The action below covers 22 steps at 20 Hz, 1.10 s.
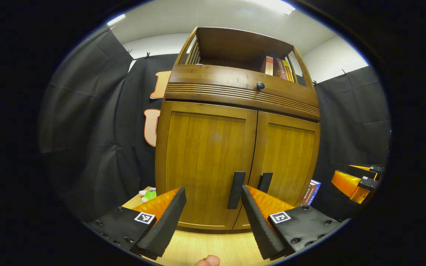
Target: Open the right door of the double-door shoe cabinet with the right hand, and open the left door with the left hand.
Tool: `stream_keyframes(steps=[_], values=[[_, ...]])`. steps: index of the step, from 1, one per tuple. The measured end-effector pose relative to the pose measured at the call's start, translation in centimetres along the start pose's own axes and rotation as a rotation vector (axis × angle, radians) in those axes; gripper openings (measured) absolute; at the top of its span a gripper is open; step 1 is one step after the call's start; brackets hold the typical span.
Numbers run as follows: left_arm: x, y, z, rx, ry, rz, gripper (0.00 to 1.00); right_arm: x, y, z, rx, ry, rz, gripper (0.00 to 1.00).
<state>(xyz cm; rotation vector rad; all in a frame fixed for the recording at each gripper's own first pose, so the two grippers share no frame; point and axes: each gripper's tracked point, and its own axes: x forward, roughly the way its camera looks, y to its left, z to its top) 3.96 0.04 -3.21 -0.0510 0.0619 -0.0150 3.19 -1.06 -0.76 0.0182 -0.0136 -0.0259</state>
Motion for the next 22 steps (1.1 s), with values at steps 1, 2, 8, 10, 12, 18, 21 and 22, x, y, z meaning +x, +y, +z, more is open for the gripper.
stream_keyframes(steps=[1, 2, 8, 10, 12, 18, 21, 22], values=[[0.0, 0.2, -0.2, 0.011, 0.004, 0.002, 0.97, 0.0, 0.4, -0.1, 0.014, 0.001, 0.005, 0.93], [-0.1, 0.6, -0.2, 0.028, -0.001, 0.014, 0.97, 0.1, 0.8, -0.2, 0.023, 0.008, 0.012, 0.93], [-1.0, 1.2, 0.8, 0.043, -0.027, 0.031, 0.96, 0.6, 3.4, -0.2, 0.026, 0.023, 0.066, 0.94], [-1.9, 1.4, 1.3, 0.052, -0.036, 0.033, 0.95, 0.7, 4.6, 0.0, 0.044, 0.016, 0.097, 0.94], [-2.5, 1.8, 1.8, 0.078, -0.049, 0.044, 0.94, 1.3, 5.1, 0.1, 0.029, 0.01, 0.105, 0.89], [-4.3, 1.6, 2.2, 0.068, -0.057, 0.052, 0.94, 5.6, 8.8, -1.8, 0.046, 0.035, 0.171, 0.94], [-5.7, 2.0, 2.1, 0.056, -0.064, 0.059, 0.94, 9.8, 9.4, -2.8, 0.043, 0.034, 0.154, 0.94], [-6.0, 2.3, 2.1, 0.053, -0.062, 0.064, 0.96, 11.2, 9.4, -3.5, 0.037, 0.037, 0.142, 0.94]])
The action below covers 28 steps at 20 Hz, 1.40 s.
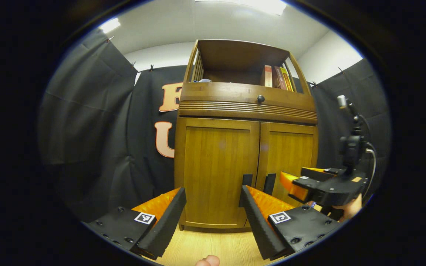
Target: Open the right door of the double-door shoe cabinet with the right hand, and open the left door with the left hand.
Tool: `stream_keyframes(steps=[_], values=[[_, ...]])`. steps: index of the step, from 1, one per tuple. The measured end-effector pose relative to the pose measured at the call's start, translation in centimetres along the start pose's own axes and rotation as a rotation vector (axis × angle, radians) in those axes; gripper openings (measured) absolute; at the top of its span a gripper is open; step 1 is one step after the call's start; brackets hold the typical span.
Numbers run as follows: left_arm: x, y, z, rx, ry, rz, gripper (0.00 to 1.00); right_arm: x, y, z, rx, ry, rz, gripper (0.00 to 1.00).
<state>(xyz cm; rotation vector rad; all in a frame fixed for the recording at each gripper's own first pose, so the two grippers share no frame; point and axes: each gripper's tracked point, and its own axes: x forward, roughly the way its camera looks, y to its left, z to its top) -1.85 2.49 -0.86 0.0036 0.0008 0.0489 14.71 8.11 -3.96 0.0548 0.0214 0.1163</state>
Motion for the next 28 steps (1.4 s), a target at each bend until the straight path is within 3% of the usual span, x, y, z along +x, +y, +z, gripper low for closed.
stream_keyframes(steps=[5, 6, 7, 8, 11, 12, 16, 17, 21, 23, 24, 25, 26, 27, 28], values=[[-1.5, 2.3, -0.7, -0.012, 0.011, 0.065, 0.99, 5.2, 0.1, -3.8, -0.018, 0.041, -0.017, 0.94], [-1.8, 2.7, -0.9, -0.024, 0.017, 0.072, 0.99, 6.0, 0.1, -4.3, -0.025, 0.046, -0.021, 1.0], [-1.9, 2.9, -1.1, -0.029, 0.025, 0.069, 0.96, 6.4, -0.1, -4.6, -0.034, 0.049, -0.031, 0.93], [-2.0, 3.1, -1.1, -0.029, 0.021, 0.07, 0.94, 6.8, -0.1, -4.9, -0.041, 0.049, -0.041, 1.0], [-2.6, 4.2, -0.6, -0.003, -0.006, 0.092, 0.94, 8.2, 0.0, -4.9, -0.012, 0.042, -0.052, 1.0], [-2.5, 4.3, -0.5, 0.007, -0.012, 0.095, 0.95, 8.6, 0.0, -4.8, 0.002, 0.038, -0.059, 0.93], [-2.2, 4.1, -0.8, 0.011, -0.008, 0.091, 0.99, 8.6, -0.2, -4.7, 0.016, 0.01, -0.091, 0.83], [-2.0, 3.7, -0.9, 0.005, -0.002, 0.084, 0.99, 8.9, 0.0, -4.9, 0.017, 0.012, -0.084, 0.92], [-1.7, 3.2, -1.4, 0.002, 0.011, 0.067, 0.96, 9.2, 1.5, -5.7, 0.037, 0.043, -0.032, 0.43], [-1.7, 2.9, -1.4, 0.002, 0.011, 0.063, 0.96, 9.0, 1.4, -5.7, 0.017, 0.046, -0.018, 0.44], [-1.7, 2.9, -1.4, 0.001, 0.009, 0.061, 0.94, 9.1, 1.5, -5.4, 0.007, 0.035, -0.006, 0.34], [-1.7, 2.9, -1.3, 0.001, 0.006, 0.06, 0.94, 9.2, 1.7, -5.6, -0.008, 0.053, 0.01, 0.34], [-1.7, 2.9, -1.2, -0.001, 0.006, 0.058, 0.94, 9.1, 1.8, -5.7, -0.023, 0.064, 0.019, 0.43], [-1.7, 2.8, -1.2, -0.003, 0.004, 0.054, 0.94, 9.0, 1.7, -6.0, -0.04, 0.075, 0.029, 0.33], [-1.6, 2.6, -1.1, -0.005, 0.001, 0.05, 0.94, 8.9, 1.7, -6.0, -0.051, 0.071, 0.039, 0.33]])
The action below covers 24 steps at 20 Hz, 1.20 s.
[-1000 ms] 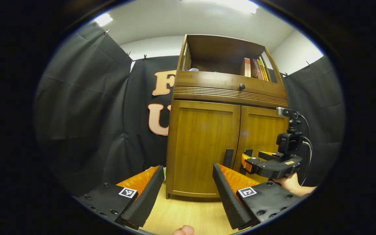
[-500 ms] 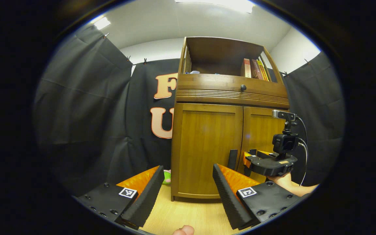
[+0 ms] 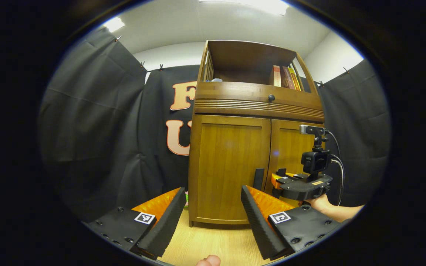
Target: Open the right door of the double-door shoe cabinet with the right hand, and open the left door with the left hand.
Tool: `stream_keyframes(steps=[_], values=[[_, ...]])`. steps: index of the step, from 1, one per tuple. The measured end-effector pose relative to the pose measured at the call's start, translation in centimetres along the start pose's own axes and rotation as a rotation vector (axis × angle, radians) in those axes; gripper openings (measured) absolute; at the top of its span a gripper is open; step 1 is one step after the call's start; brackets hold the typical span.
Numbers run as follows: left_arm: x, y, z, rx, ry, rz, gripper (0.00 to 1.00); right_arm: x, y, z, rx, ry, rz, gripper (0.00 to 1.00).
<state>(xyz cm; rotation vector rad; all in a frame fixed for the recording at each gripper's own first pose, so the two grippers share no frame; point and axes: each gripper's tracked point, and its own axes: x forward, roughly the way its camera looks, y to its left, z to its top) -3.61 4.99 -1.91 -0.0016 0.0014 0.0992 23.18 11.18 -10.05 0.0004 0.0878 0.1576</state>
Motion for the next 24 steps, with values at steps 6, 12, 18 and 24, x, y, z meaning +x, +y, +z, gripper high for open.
stream_keyframes(steps=[6, 12, 18, 24], values=[[-1.0, -0.7, 0.7, 0.002, -0.012, -0.013, 0.96, -1.5, 0.1, -0.1, 0.054, -0.009, 0.003, 0.29], [-2.1, -1.1, 0.7, 0.005, -0.003, -0.012, 0.97, -6.3, 0.0, -0.2, 0.083, -0.013, 0.039, 0.28], [-2.4, -2.2, 0.4, 0.01, 0.008, -0.029, 0.99, -11.4, -0.9, -0.4, 0.092, -0.013, 0.08, 0.28], [-1.8, -4.4, 0.2, -0.001, 0.015, -0.064, 0.96, -15.3, -3.2, -0.5, 0.096, -0.006, 0.081, 0.28]])
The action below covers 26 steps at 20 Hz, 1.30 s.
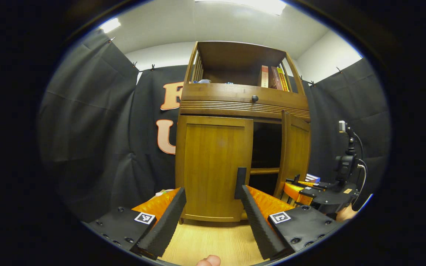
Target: Open the right door of the double-door shoe cabinet with the right hand, and open the left door with the left hand.
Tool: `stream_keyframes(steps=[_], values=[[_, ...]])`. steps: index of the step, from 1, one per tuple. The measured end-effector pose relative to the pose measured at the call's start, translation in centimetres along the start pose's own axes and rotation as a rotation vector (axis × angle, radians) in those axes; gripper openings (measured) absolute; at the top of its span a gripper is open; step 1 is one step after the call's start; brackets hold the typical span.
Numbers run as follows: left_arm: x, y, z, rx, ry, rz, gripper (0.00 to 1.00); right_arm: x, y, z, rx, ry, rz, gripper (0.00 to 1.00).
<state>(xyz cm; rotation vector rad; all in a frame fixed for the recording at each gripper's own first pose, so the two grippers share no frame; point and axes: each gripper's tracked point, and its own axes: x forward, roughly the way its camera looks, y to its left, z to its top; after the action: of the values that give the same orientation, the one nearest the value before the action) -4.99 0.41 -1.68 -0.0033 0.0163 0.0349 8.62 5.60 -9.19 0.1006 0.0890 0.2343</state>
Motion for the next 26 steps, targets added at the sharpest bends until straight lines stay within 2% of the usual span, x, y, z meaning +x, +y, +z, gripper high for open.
stream_keyframes(steps=[6, 7, 8, 12, 13, 14, 19, 20, 21, 22, 23, 24, 26], values=[[0.5, -2.6, -0.2, -0.017, 0.007, -0.054, 0.94, -3.1, -1.9, 0.1, 0.001, 0.013, 0.009, 0.28], [0.6, -2.9, -0.2, -0.018, 0.005, -0.061, 0.94, -3.7, -2.2, 0.1, 0.001, 0.015, 0.005, 0.32], [0.7, -3.3, -0.2, -0.018, 0.003, -0.068, 0.94, -4.4, -2.7, 0.2, 0.0, 0.017, -0.002, 0.28], [0.7, -4.3, -0.3, -0.023, 0.003, -0.081, 0.94, -7.1, -5.1, 0.2, -0.021, 0.023, -0.044, 0.27], [0.7, -4.5, -0.4, -0.026, 0.006, -0.083, 0.94, -7.6, -5.6, 0.2, -0.025, 0.023, -0.056, 0.36], [0.7, -4.7, -0.5, -0.028, 0.008, -0.086, 0.94, -8.2, -6.2, 0.2, -0.027, 0.023, -0.065, 0.26], [0.8, -5.7, -0.6, -0.026, 0.012, -0.102, 0.96, -10.0, -8.7, 0.3, -0.026, 0.04, -0.113, 0.21], [0.8, -5.9, -0.6, -0.023, 0.013, -0.105, 0.96, -10.3, -9.2, 0.3, -0.023, 0.039, -0.12, 0.29], [0.8, -6.2, -0.7, -0.023, 0.016, -0.111, 0.96, -10.6, -9.6, 0.4, -0.017, 0.038, -0.128, 0.18], [0.7, -6.5, -0.8, -0.024, 0.02, -0.12, 0.94, -10.9, -10.0, 0.4, -0.012, 0.038, -0.136, 0.18], [0.4, -6.8, -1.0, -0.022, 0.024, -0.126, 0.94, -11.1, -10.3, 0.5, -0.009, 0.035, -0.145, 0.27], [0.4, -6.9, -1.1, -0.017, 0.027, -0.128, 0.94, -11.3, -10.7, 0.5, -0.008, 0.034, -0.156, 0.16], [0.3, -7.1, -1.3, -0.009, 0.032, -0.13, 0.94, -11.7, -11.5, 0.5, -0.016, 0.032, -0.177, 0.15]])
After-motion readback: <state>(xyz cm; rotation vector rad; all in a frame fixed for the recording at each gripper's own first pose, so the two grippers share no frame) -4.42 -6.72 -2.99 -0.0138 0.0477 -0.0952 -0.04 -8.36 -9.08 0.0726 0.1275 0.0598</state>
